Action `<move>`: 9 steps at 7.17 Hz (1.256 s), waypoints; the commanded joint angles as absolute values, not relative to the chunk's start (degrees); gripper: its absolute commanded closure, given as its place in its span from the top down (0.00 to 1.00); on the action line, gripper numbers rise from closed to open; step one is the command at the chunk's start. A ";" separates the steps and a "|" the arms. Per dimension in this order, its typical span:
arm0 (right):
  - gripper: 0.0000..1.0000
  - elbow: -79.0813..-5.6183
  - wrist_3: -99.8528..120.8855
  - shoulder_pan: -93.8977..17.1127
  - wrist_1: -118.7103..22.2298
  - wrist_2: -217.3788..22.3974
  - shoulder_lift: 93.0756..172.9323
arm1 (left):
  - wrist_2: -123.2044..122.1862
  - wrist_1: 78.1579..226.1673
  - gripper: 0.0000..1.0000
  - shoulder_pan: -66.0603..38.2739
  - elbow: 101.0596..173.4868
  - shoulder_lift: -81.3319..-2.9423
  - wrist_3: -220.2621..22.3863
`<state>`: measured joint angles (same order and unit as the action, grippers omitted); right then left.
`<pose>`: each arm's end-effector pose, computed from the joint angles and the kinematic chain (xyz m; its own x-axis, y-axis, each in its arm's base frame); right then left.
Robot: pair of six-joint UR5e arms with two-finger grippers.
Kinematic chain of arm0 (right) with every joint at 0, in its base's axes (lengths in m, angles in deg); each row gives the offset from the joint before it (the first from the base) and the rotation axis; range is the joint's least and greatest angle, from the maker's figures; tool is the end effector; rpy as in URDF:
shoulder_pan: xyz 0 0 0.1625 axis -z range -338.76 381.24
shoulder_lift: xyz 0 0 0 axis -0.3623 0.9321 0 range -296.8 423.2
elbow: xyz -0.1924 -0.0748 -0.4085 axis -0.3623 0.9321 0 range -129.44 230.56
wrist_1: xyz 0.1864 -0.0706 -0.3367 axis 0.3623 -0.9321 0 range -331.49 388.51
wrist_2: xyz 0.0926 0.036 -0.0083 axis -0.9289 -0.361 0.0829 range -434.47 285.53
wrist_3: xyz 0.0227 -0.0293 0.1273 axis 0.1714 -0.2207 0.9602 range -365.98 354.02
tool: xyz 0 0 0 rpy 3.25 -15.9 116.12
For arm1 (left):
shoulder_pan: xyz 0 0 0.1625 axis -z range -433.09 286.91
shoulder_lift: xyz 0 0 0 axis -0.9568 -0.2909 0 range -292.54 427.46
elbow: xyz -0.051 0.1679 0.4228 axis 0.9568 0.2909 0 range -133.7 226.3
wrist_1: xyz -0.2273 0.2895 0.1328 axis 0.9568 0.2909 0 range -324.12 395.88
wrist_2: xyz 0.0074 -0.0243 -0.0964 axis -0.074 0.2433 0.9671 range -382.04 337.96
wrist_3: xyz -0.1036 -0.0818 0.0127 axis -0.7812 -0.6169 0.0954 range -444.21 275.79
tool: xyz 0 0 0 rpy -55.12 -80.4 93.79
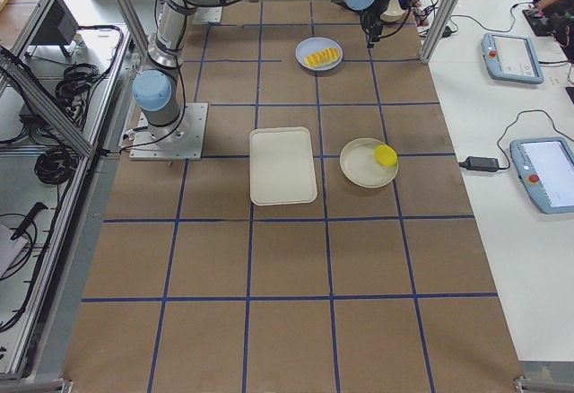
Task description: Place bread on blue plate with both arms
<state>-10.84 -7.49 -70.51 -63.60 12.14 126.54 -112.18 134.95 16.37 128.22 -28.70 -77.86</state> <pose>0.1620 -0.6771 0.4591 -0.9965 -0.0609 -0.0571 -0.0567 0.9958 -0.0721 -0.1282 -0.5005 0.4860 -0.9949 0.1005 0.0114 0.1011 0.9871 0.1238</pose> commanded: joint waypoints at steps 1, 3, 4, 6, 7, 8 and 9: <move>1.00 -14.27 -10.72 -69.99 -62.21 12.01 134.69 | -112.22 134.94 1.00 16.38 128.22 -28.70 -77.88; 1.00 -27.68 -10.90 -69.47 -61.85 12.28 146.46 | -112.31 135.02 1.00 16.38 128.22 -28.70 -77.88; 1.00 -33.76 -10.47 -69.55 -62.37 12.89 149.04 | -112.31 135.02 1.00 16.38 128.30 -28.61 -77.88; 1.00 -38.64 -10.29 -69.46 -59.92 17.11 149.77 | -112.31 135.02 1.00 16.38 128.30 -28.70 -77.79; 1.00 -37.96 -9.94 -69.64 -60.09 17.11 149.77 | -112.31 135.02 1.00 16.30 128.31 -28.61 -77.79; 1.00 -37.86 -9.68 -69.73 -60.26 17.03 149.86 | -112.31 135.02 1.00 16.38 128.31 -28.69 -77.79; 1.00 -37.95 -9.59 -69.73 -60.26 17.11 149.86 | -112.48 135.02 1.00 16.38 128.22 -28.61 -77.79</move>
<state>-37.86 -9.80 -69.67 -60.23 17.00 149.80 -112.34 135.02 16.36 128.29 -28.66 -77.79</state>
